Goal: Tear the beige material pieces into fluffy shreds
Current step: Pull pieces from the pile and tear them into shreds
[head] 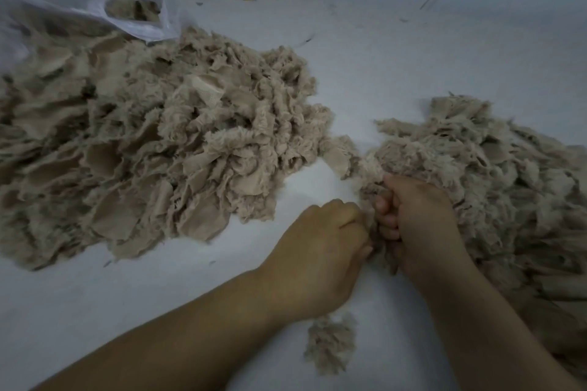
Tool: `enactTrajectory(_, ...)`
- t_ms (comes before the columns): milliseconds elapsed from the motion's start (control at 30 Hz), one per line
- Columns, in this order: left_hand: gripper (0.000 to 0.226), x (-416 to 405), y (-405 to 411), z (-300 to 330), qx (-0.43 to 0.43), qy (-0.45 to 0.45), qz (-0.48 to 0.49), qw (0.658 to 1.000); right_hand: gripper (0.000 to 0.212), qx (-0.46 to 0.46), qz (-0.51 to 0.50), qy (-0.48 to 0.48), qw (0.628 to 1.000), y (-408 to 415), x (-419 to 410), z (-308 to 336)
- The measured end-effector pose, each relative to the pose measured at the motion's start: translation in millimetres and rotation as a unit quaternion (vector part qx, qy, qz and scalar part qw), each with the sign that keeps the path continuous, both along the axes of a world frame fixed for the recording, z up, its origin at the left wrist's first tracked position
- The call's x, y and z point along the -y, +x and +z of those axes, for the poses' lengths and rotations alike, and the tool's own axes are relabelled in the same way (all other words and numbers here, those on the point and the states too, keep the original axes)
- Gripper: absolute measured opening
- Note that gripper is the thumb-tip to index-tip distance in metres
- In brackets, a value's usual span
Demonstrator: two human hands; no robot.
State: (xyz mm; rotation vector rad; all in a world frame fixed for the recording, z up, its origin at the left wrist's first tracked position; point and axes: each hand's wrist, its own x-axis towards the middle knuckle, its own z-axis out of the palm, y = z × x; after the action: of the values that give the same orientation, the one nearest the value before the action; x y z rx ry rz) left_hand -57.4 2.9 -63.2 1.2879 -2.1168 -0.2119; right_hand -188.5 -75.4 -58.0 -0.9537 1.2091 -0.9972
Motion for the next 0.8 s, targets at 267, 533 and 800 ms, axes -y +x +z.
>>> enactTrajectory(267, 0.049, 78.6, 22.6, 7.5, 0.181, 0.056, 0.144, 0.971, 0.027, 0.025, -0.006, -0.031, 0.999, 5.3, -3.0, 3.2)
enactTrajectory(533, 0.021, 27.2, -6.0, -5.7, 0.174, -0.028, 0.081, 0.981, 0.036, -0.01, 0.032, -0.038, 0.999, 4.9, -6.9, 6.3)
enactTrajectory(800, 0.012, 28.3, 7.1, 1.0, -0.067, 0.028, 0.099, 0.992, 0.025, -0.025, 0.065, -0.049, 0.996, 6.7, -7.8, 8.0)
